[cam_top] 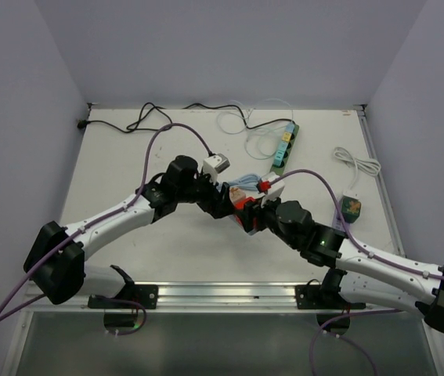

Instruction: Pull the plug off the socket

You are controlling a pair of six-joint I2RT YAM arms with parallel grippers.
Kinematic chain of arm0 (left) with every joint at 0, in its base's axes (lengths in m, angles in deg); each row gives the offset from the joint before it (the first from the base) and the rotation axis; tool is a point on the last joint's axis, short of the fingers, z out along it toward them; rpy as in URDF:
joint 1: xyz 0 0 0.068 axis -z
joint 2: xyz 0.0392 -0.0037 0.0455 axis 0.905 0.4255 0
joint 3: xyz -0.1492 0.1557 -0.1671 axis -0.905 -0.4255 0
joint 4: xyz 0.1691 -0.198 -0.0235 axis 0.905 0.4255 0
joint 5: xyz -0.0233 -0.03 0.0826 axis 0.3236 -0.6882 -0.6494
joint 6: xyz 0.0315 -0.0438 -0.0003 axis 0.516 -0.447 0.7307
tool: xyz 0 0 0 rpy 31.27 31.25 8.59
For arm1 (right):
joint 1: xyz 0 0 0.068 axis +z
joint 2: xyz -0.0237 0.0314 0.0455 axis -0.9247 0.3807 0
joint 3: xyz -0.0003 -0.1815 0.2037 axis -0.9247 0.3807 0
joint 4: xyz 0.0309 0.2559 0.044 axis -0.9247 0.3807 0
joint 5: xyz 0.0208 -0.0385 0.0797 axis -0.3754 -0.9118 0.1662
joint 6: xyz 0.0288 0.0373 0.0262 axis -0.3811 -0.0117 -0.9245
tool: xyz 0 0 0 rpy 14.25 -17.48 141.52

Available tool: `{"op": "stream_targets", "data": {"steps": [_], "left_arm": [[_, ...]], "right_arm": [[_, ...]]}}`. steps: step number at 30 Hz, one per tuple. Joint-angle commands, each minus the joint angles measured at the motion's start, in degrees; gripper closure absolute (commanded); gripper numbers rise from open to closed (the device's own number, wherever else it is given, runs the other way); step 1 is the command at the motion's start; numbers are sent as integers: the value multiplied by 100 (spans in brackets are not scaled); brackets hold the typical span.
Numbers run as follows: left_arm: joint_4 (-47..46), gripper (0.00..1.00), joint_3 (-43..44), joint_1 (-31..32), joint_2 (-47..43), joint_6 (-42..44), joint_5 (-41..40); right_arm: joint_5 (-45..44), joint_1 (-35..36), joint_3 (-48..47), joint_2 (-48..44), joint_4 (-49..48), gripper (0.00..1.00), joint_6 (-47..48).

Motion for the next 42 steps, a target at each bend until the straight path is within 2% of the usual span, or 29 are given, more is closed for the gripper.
{"op": "stream_targets", "data": {"steps": [1,5,7,11,14,15,18,22,25,27,28,31,32,34,37,42], "left_arm": [[-432,23,162,29,125,-393,1081],[-459,32,171,-24,160,-411,1134],[-424,42,206,-24,169,-367,1056],[-310,44,258,-42,134,-261,818],[-318,41,250,-42,107,-253,722],[-318,31,250,-50,99,-270,660],[-336,24,224,-68,72,-323,546],[-345,24,197,-138,63,-402,440],[-353,32,188,-156,63,-393,449],[-362,43,179,-156,63,-385,510],[-354,54,188,-156,55,-376,510],[-275,73,215,-156,63,-332,449],[-231,85,249,-156,63,-306,327],[-30,100,328,-156,63,-253,90],[243,100,416,-156,20,-147,-656],[472,100,469,-156,-130,-33,-1352]], "right_arm": [[-622,-40,15,-335,-1282,100,-49],[-517,-32,121,-354,-1475,100,-75],[-369,-40,77,-248,-1493,100,-101],[-104,-40,16,-64,-1581,100,-163],[159,-40,42,42,-1695,100,-233],[212,-32,42,60,-1721,100,-242],[414,-40,77,95,-1800,100,-260],[608,-40,147,77,-2020,100,-295],[494,-40,121,77,-2047,100,-365],[432,-32,130,60,-2108,100,-409],[406,-40,121,68,-2100,100,-418],[362,-40,69,139,-1924,100,-339],[388,-40,42,217,-1837,100,-243],[641,-40,-46,323,-1538,100,-120],[1028,-32,-73,604,-1221,100,21],[1355,-14,59,1183,-1037,100,100]]}}
